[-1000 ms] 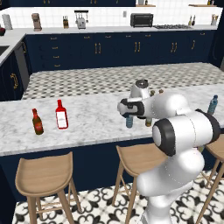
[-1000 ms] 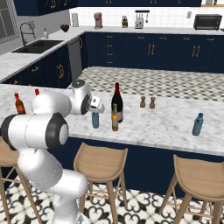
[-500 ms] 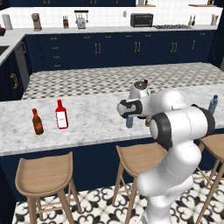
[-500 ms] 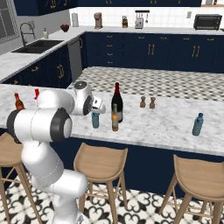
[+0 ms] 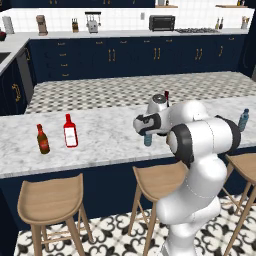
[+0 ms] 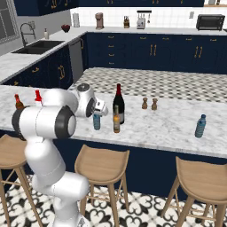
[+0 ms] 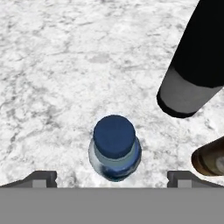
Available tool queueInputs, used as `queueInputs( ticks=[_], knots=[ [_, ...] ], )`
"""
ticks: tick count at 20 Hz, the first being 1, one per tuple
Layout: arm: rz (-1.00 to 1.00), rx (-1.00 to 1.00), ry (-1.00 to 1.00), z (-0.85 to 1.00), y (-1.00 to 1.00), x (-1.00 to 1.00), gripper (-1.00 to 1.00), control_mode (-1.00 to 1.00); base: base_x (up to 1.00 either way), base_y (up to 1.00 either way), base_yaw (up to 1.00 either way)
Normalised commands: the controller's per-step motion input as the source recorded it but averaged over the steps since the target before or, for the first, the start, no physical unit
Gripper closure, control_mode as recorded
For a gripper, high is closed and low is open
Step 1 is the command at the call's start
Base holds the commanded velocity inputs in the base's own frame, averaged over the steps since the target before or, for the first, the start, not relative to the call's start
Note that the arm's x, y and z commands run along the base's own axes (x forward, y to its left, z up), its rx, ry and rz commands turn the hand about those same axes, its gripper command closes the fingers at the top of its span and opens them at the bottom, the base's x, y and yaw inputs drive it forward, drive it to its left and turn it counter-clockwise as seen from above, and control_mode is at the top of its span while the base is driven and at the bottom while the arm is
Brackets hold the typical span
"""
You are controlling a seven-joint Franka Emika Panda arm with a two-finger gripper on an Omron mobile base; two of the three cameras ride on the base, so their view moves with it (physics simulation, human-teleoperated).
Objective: Move the plastic bottles in the middle to the plastics group, and the glass bottles in the middle to the glass group.
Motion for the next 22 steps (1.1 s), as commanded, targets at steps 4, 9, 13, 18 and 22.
queueInputs(
  ticks=[4, 9, 13, 18, 22],
  knots=[
    [0.0, 0.0, 0.0, -0.23, -0.05, 0.15, -1.0, -1.0, 0.0, 0.0, 0.0],
    [0.0, 0.0, 0.0, -0.16, -0.02, 0.13, -1.0, -1.0, 0.0, 0.0, 0.0],
    [0.0, 0.0, 0.0, -0.04, 0.0, 0.04, -1.0, -1.0, 0.0, 0.0, 0.0],
    [0.0, 0.0, 0.0, 0.0, 0.0, 0.0, -1.0, -1.0, 0.0, 0.0, 0.0],
    [0.0, 0.0, 0.0, 0.0, 0.0, 0.0, 1.0, -1.0, 0.0, 0.0, 0.0]
  ],
)
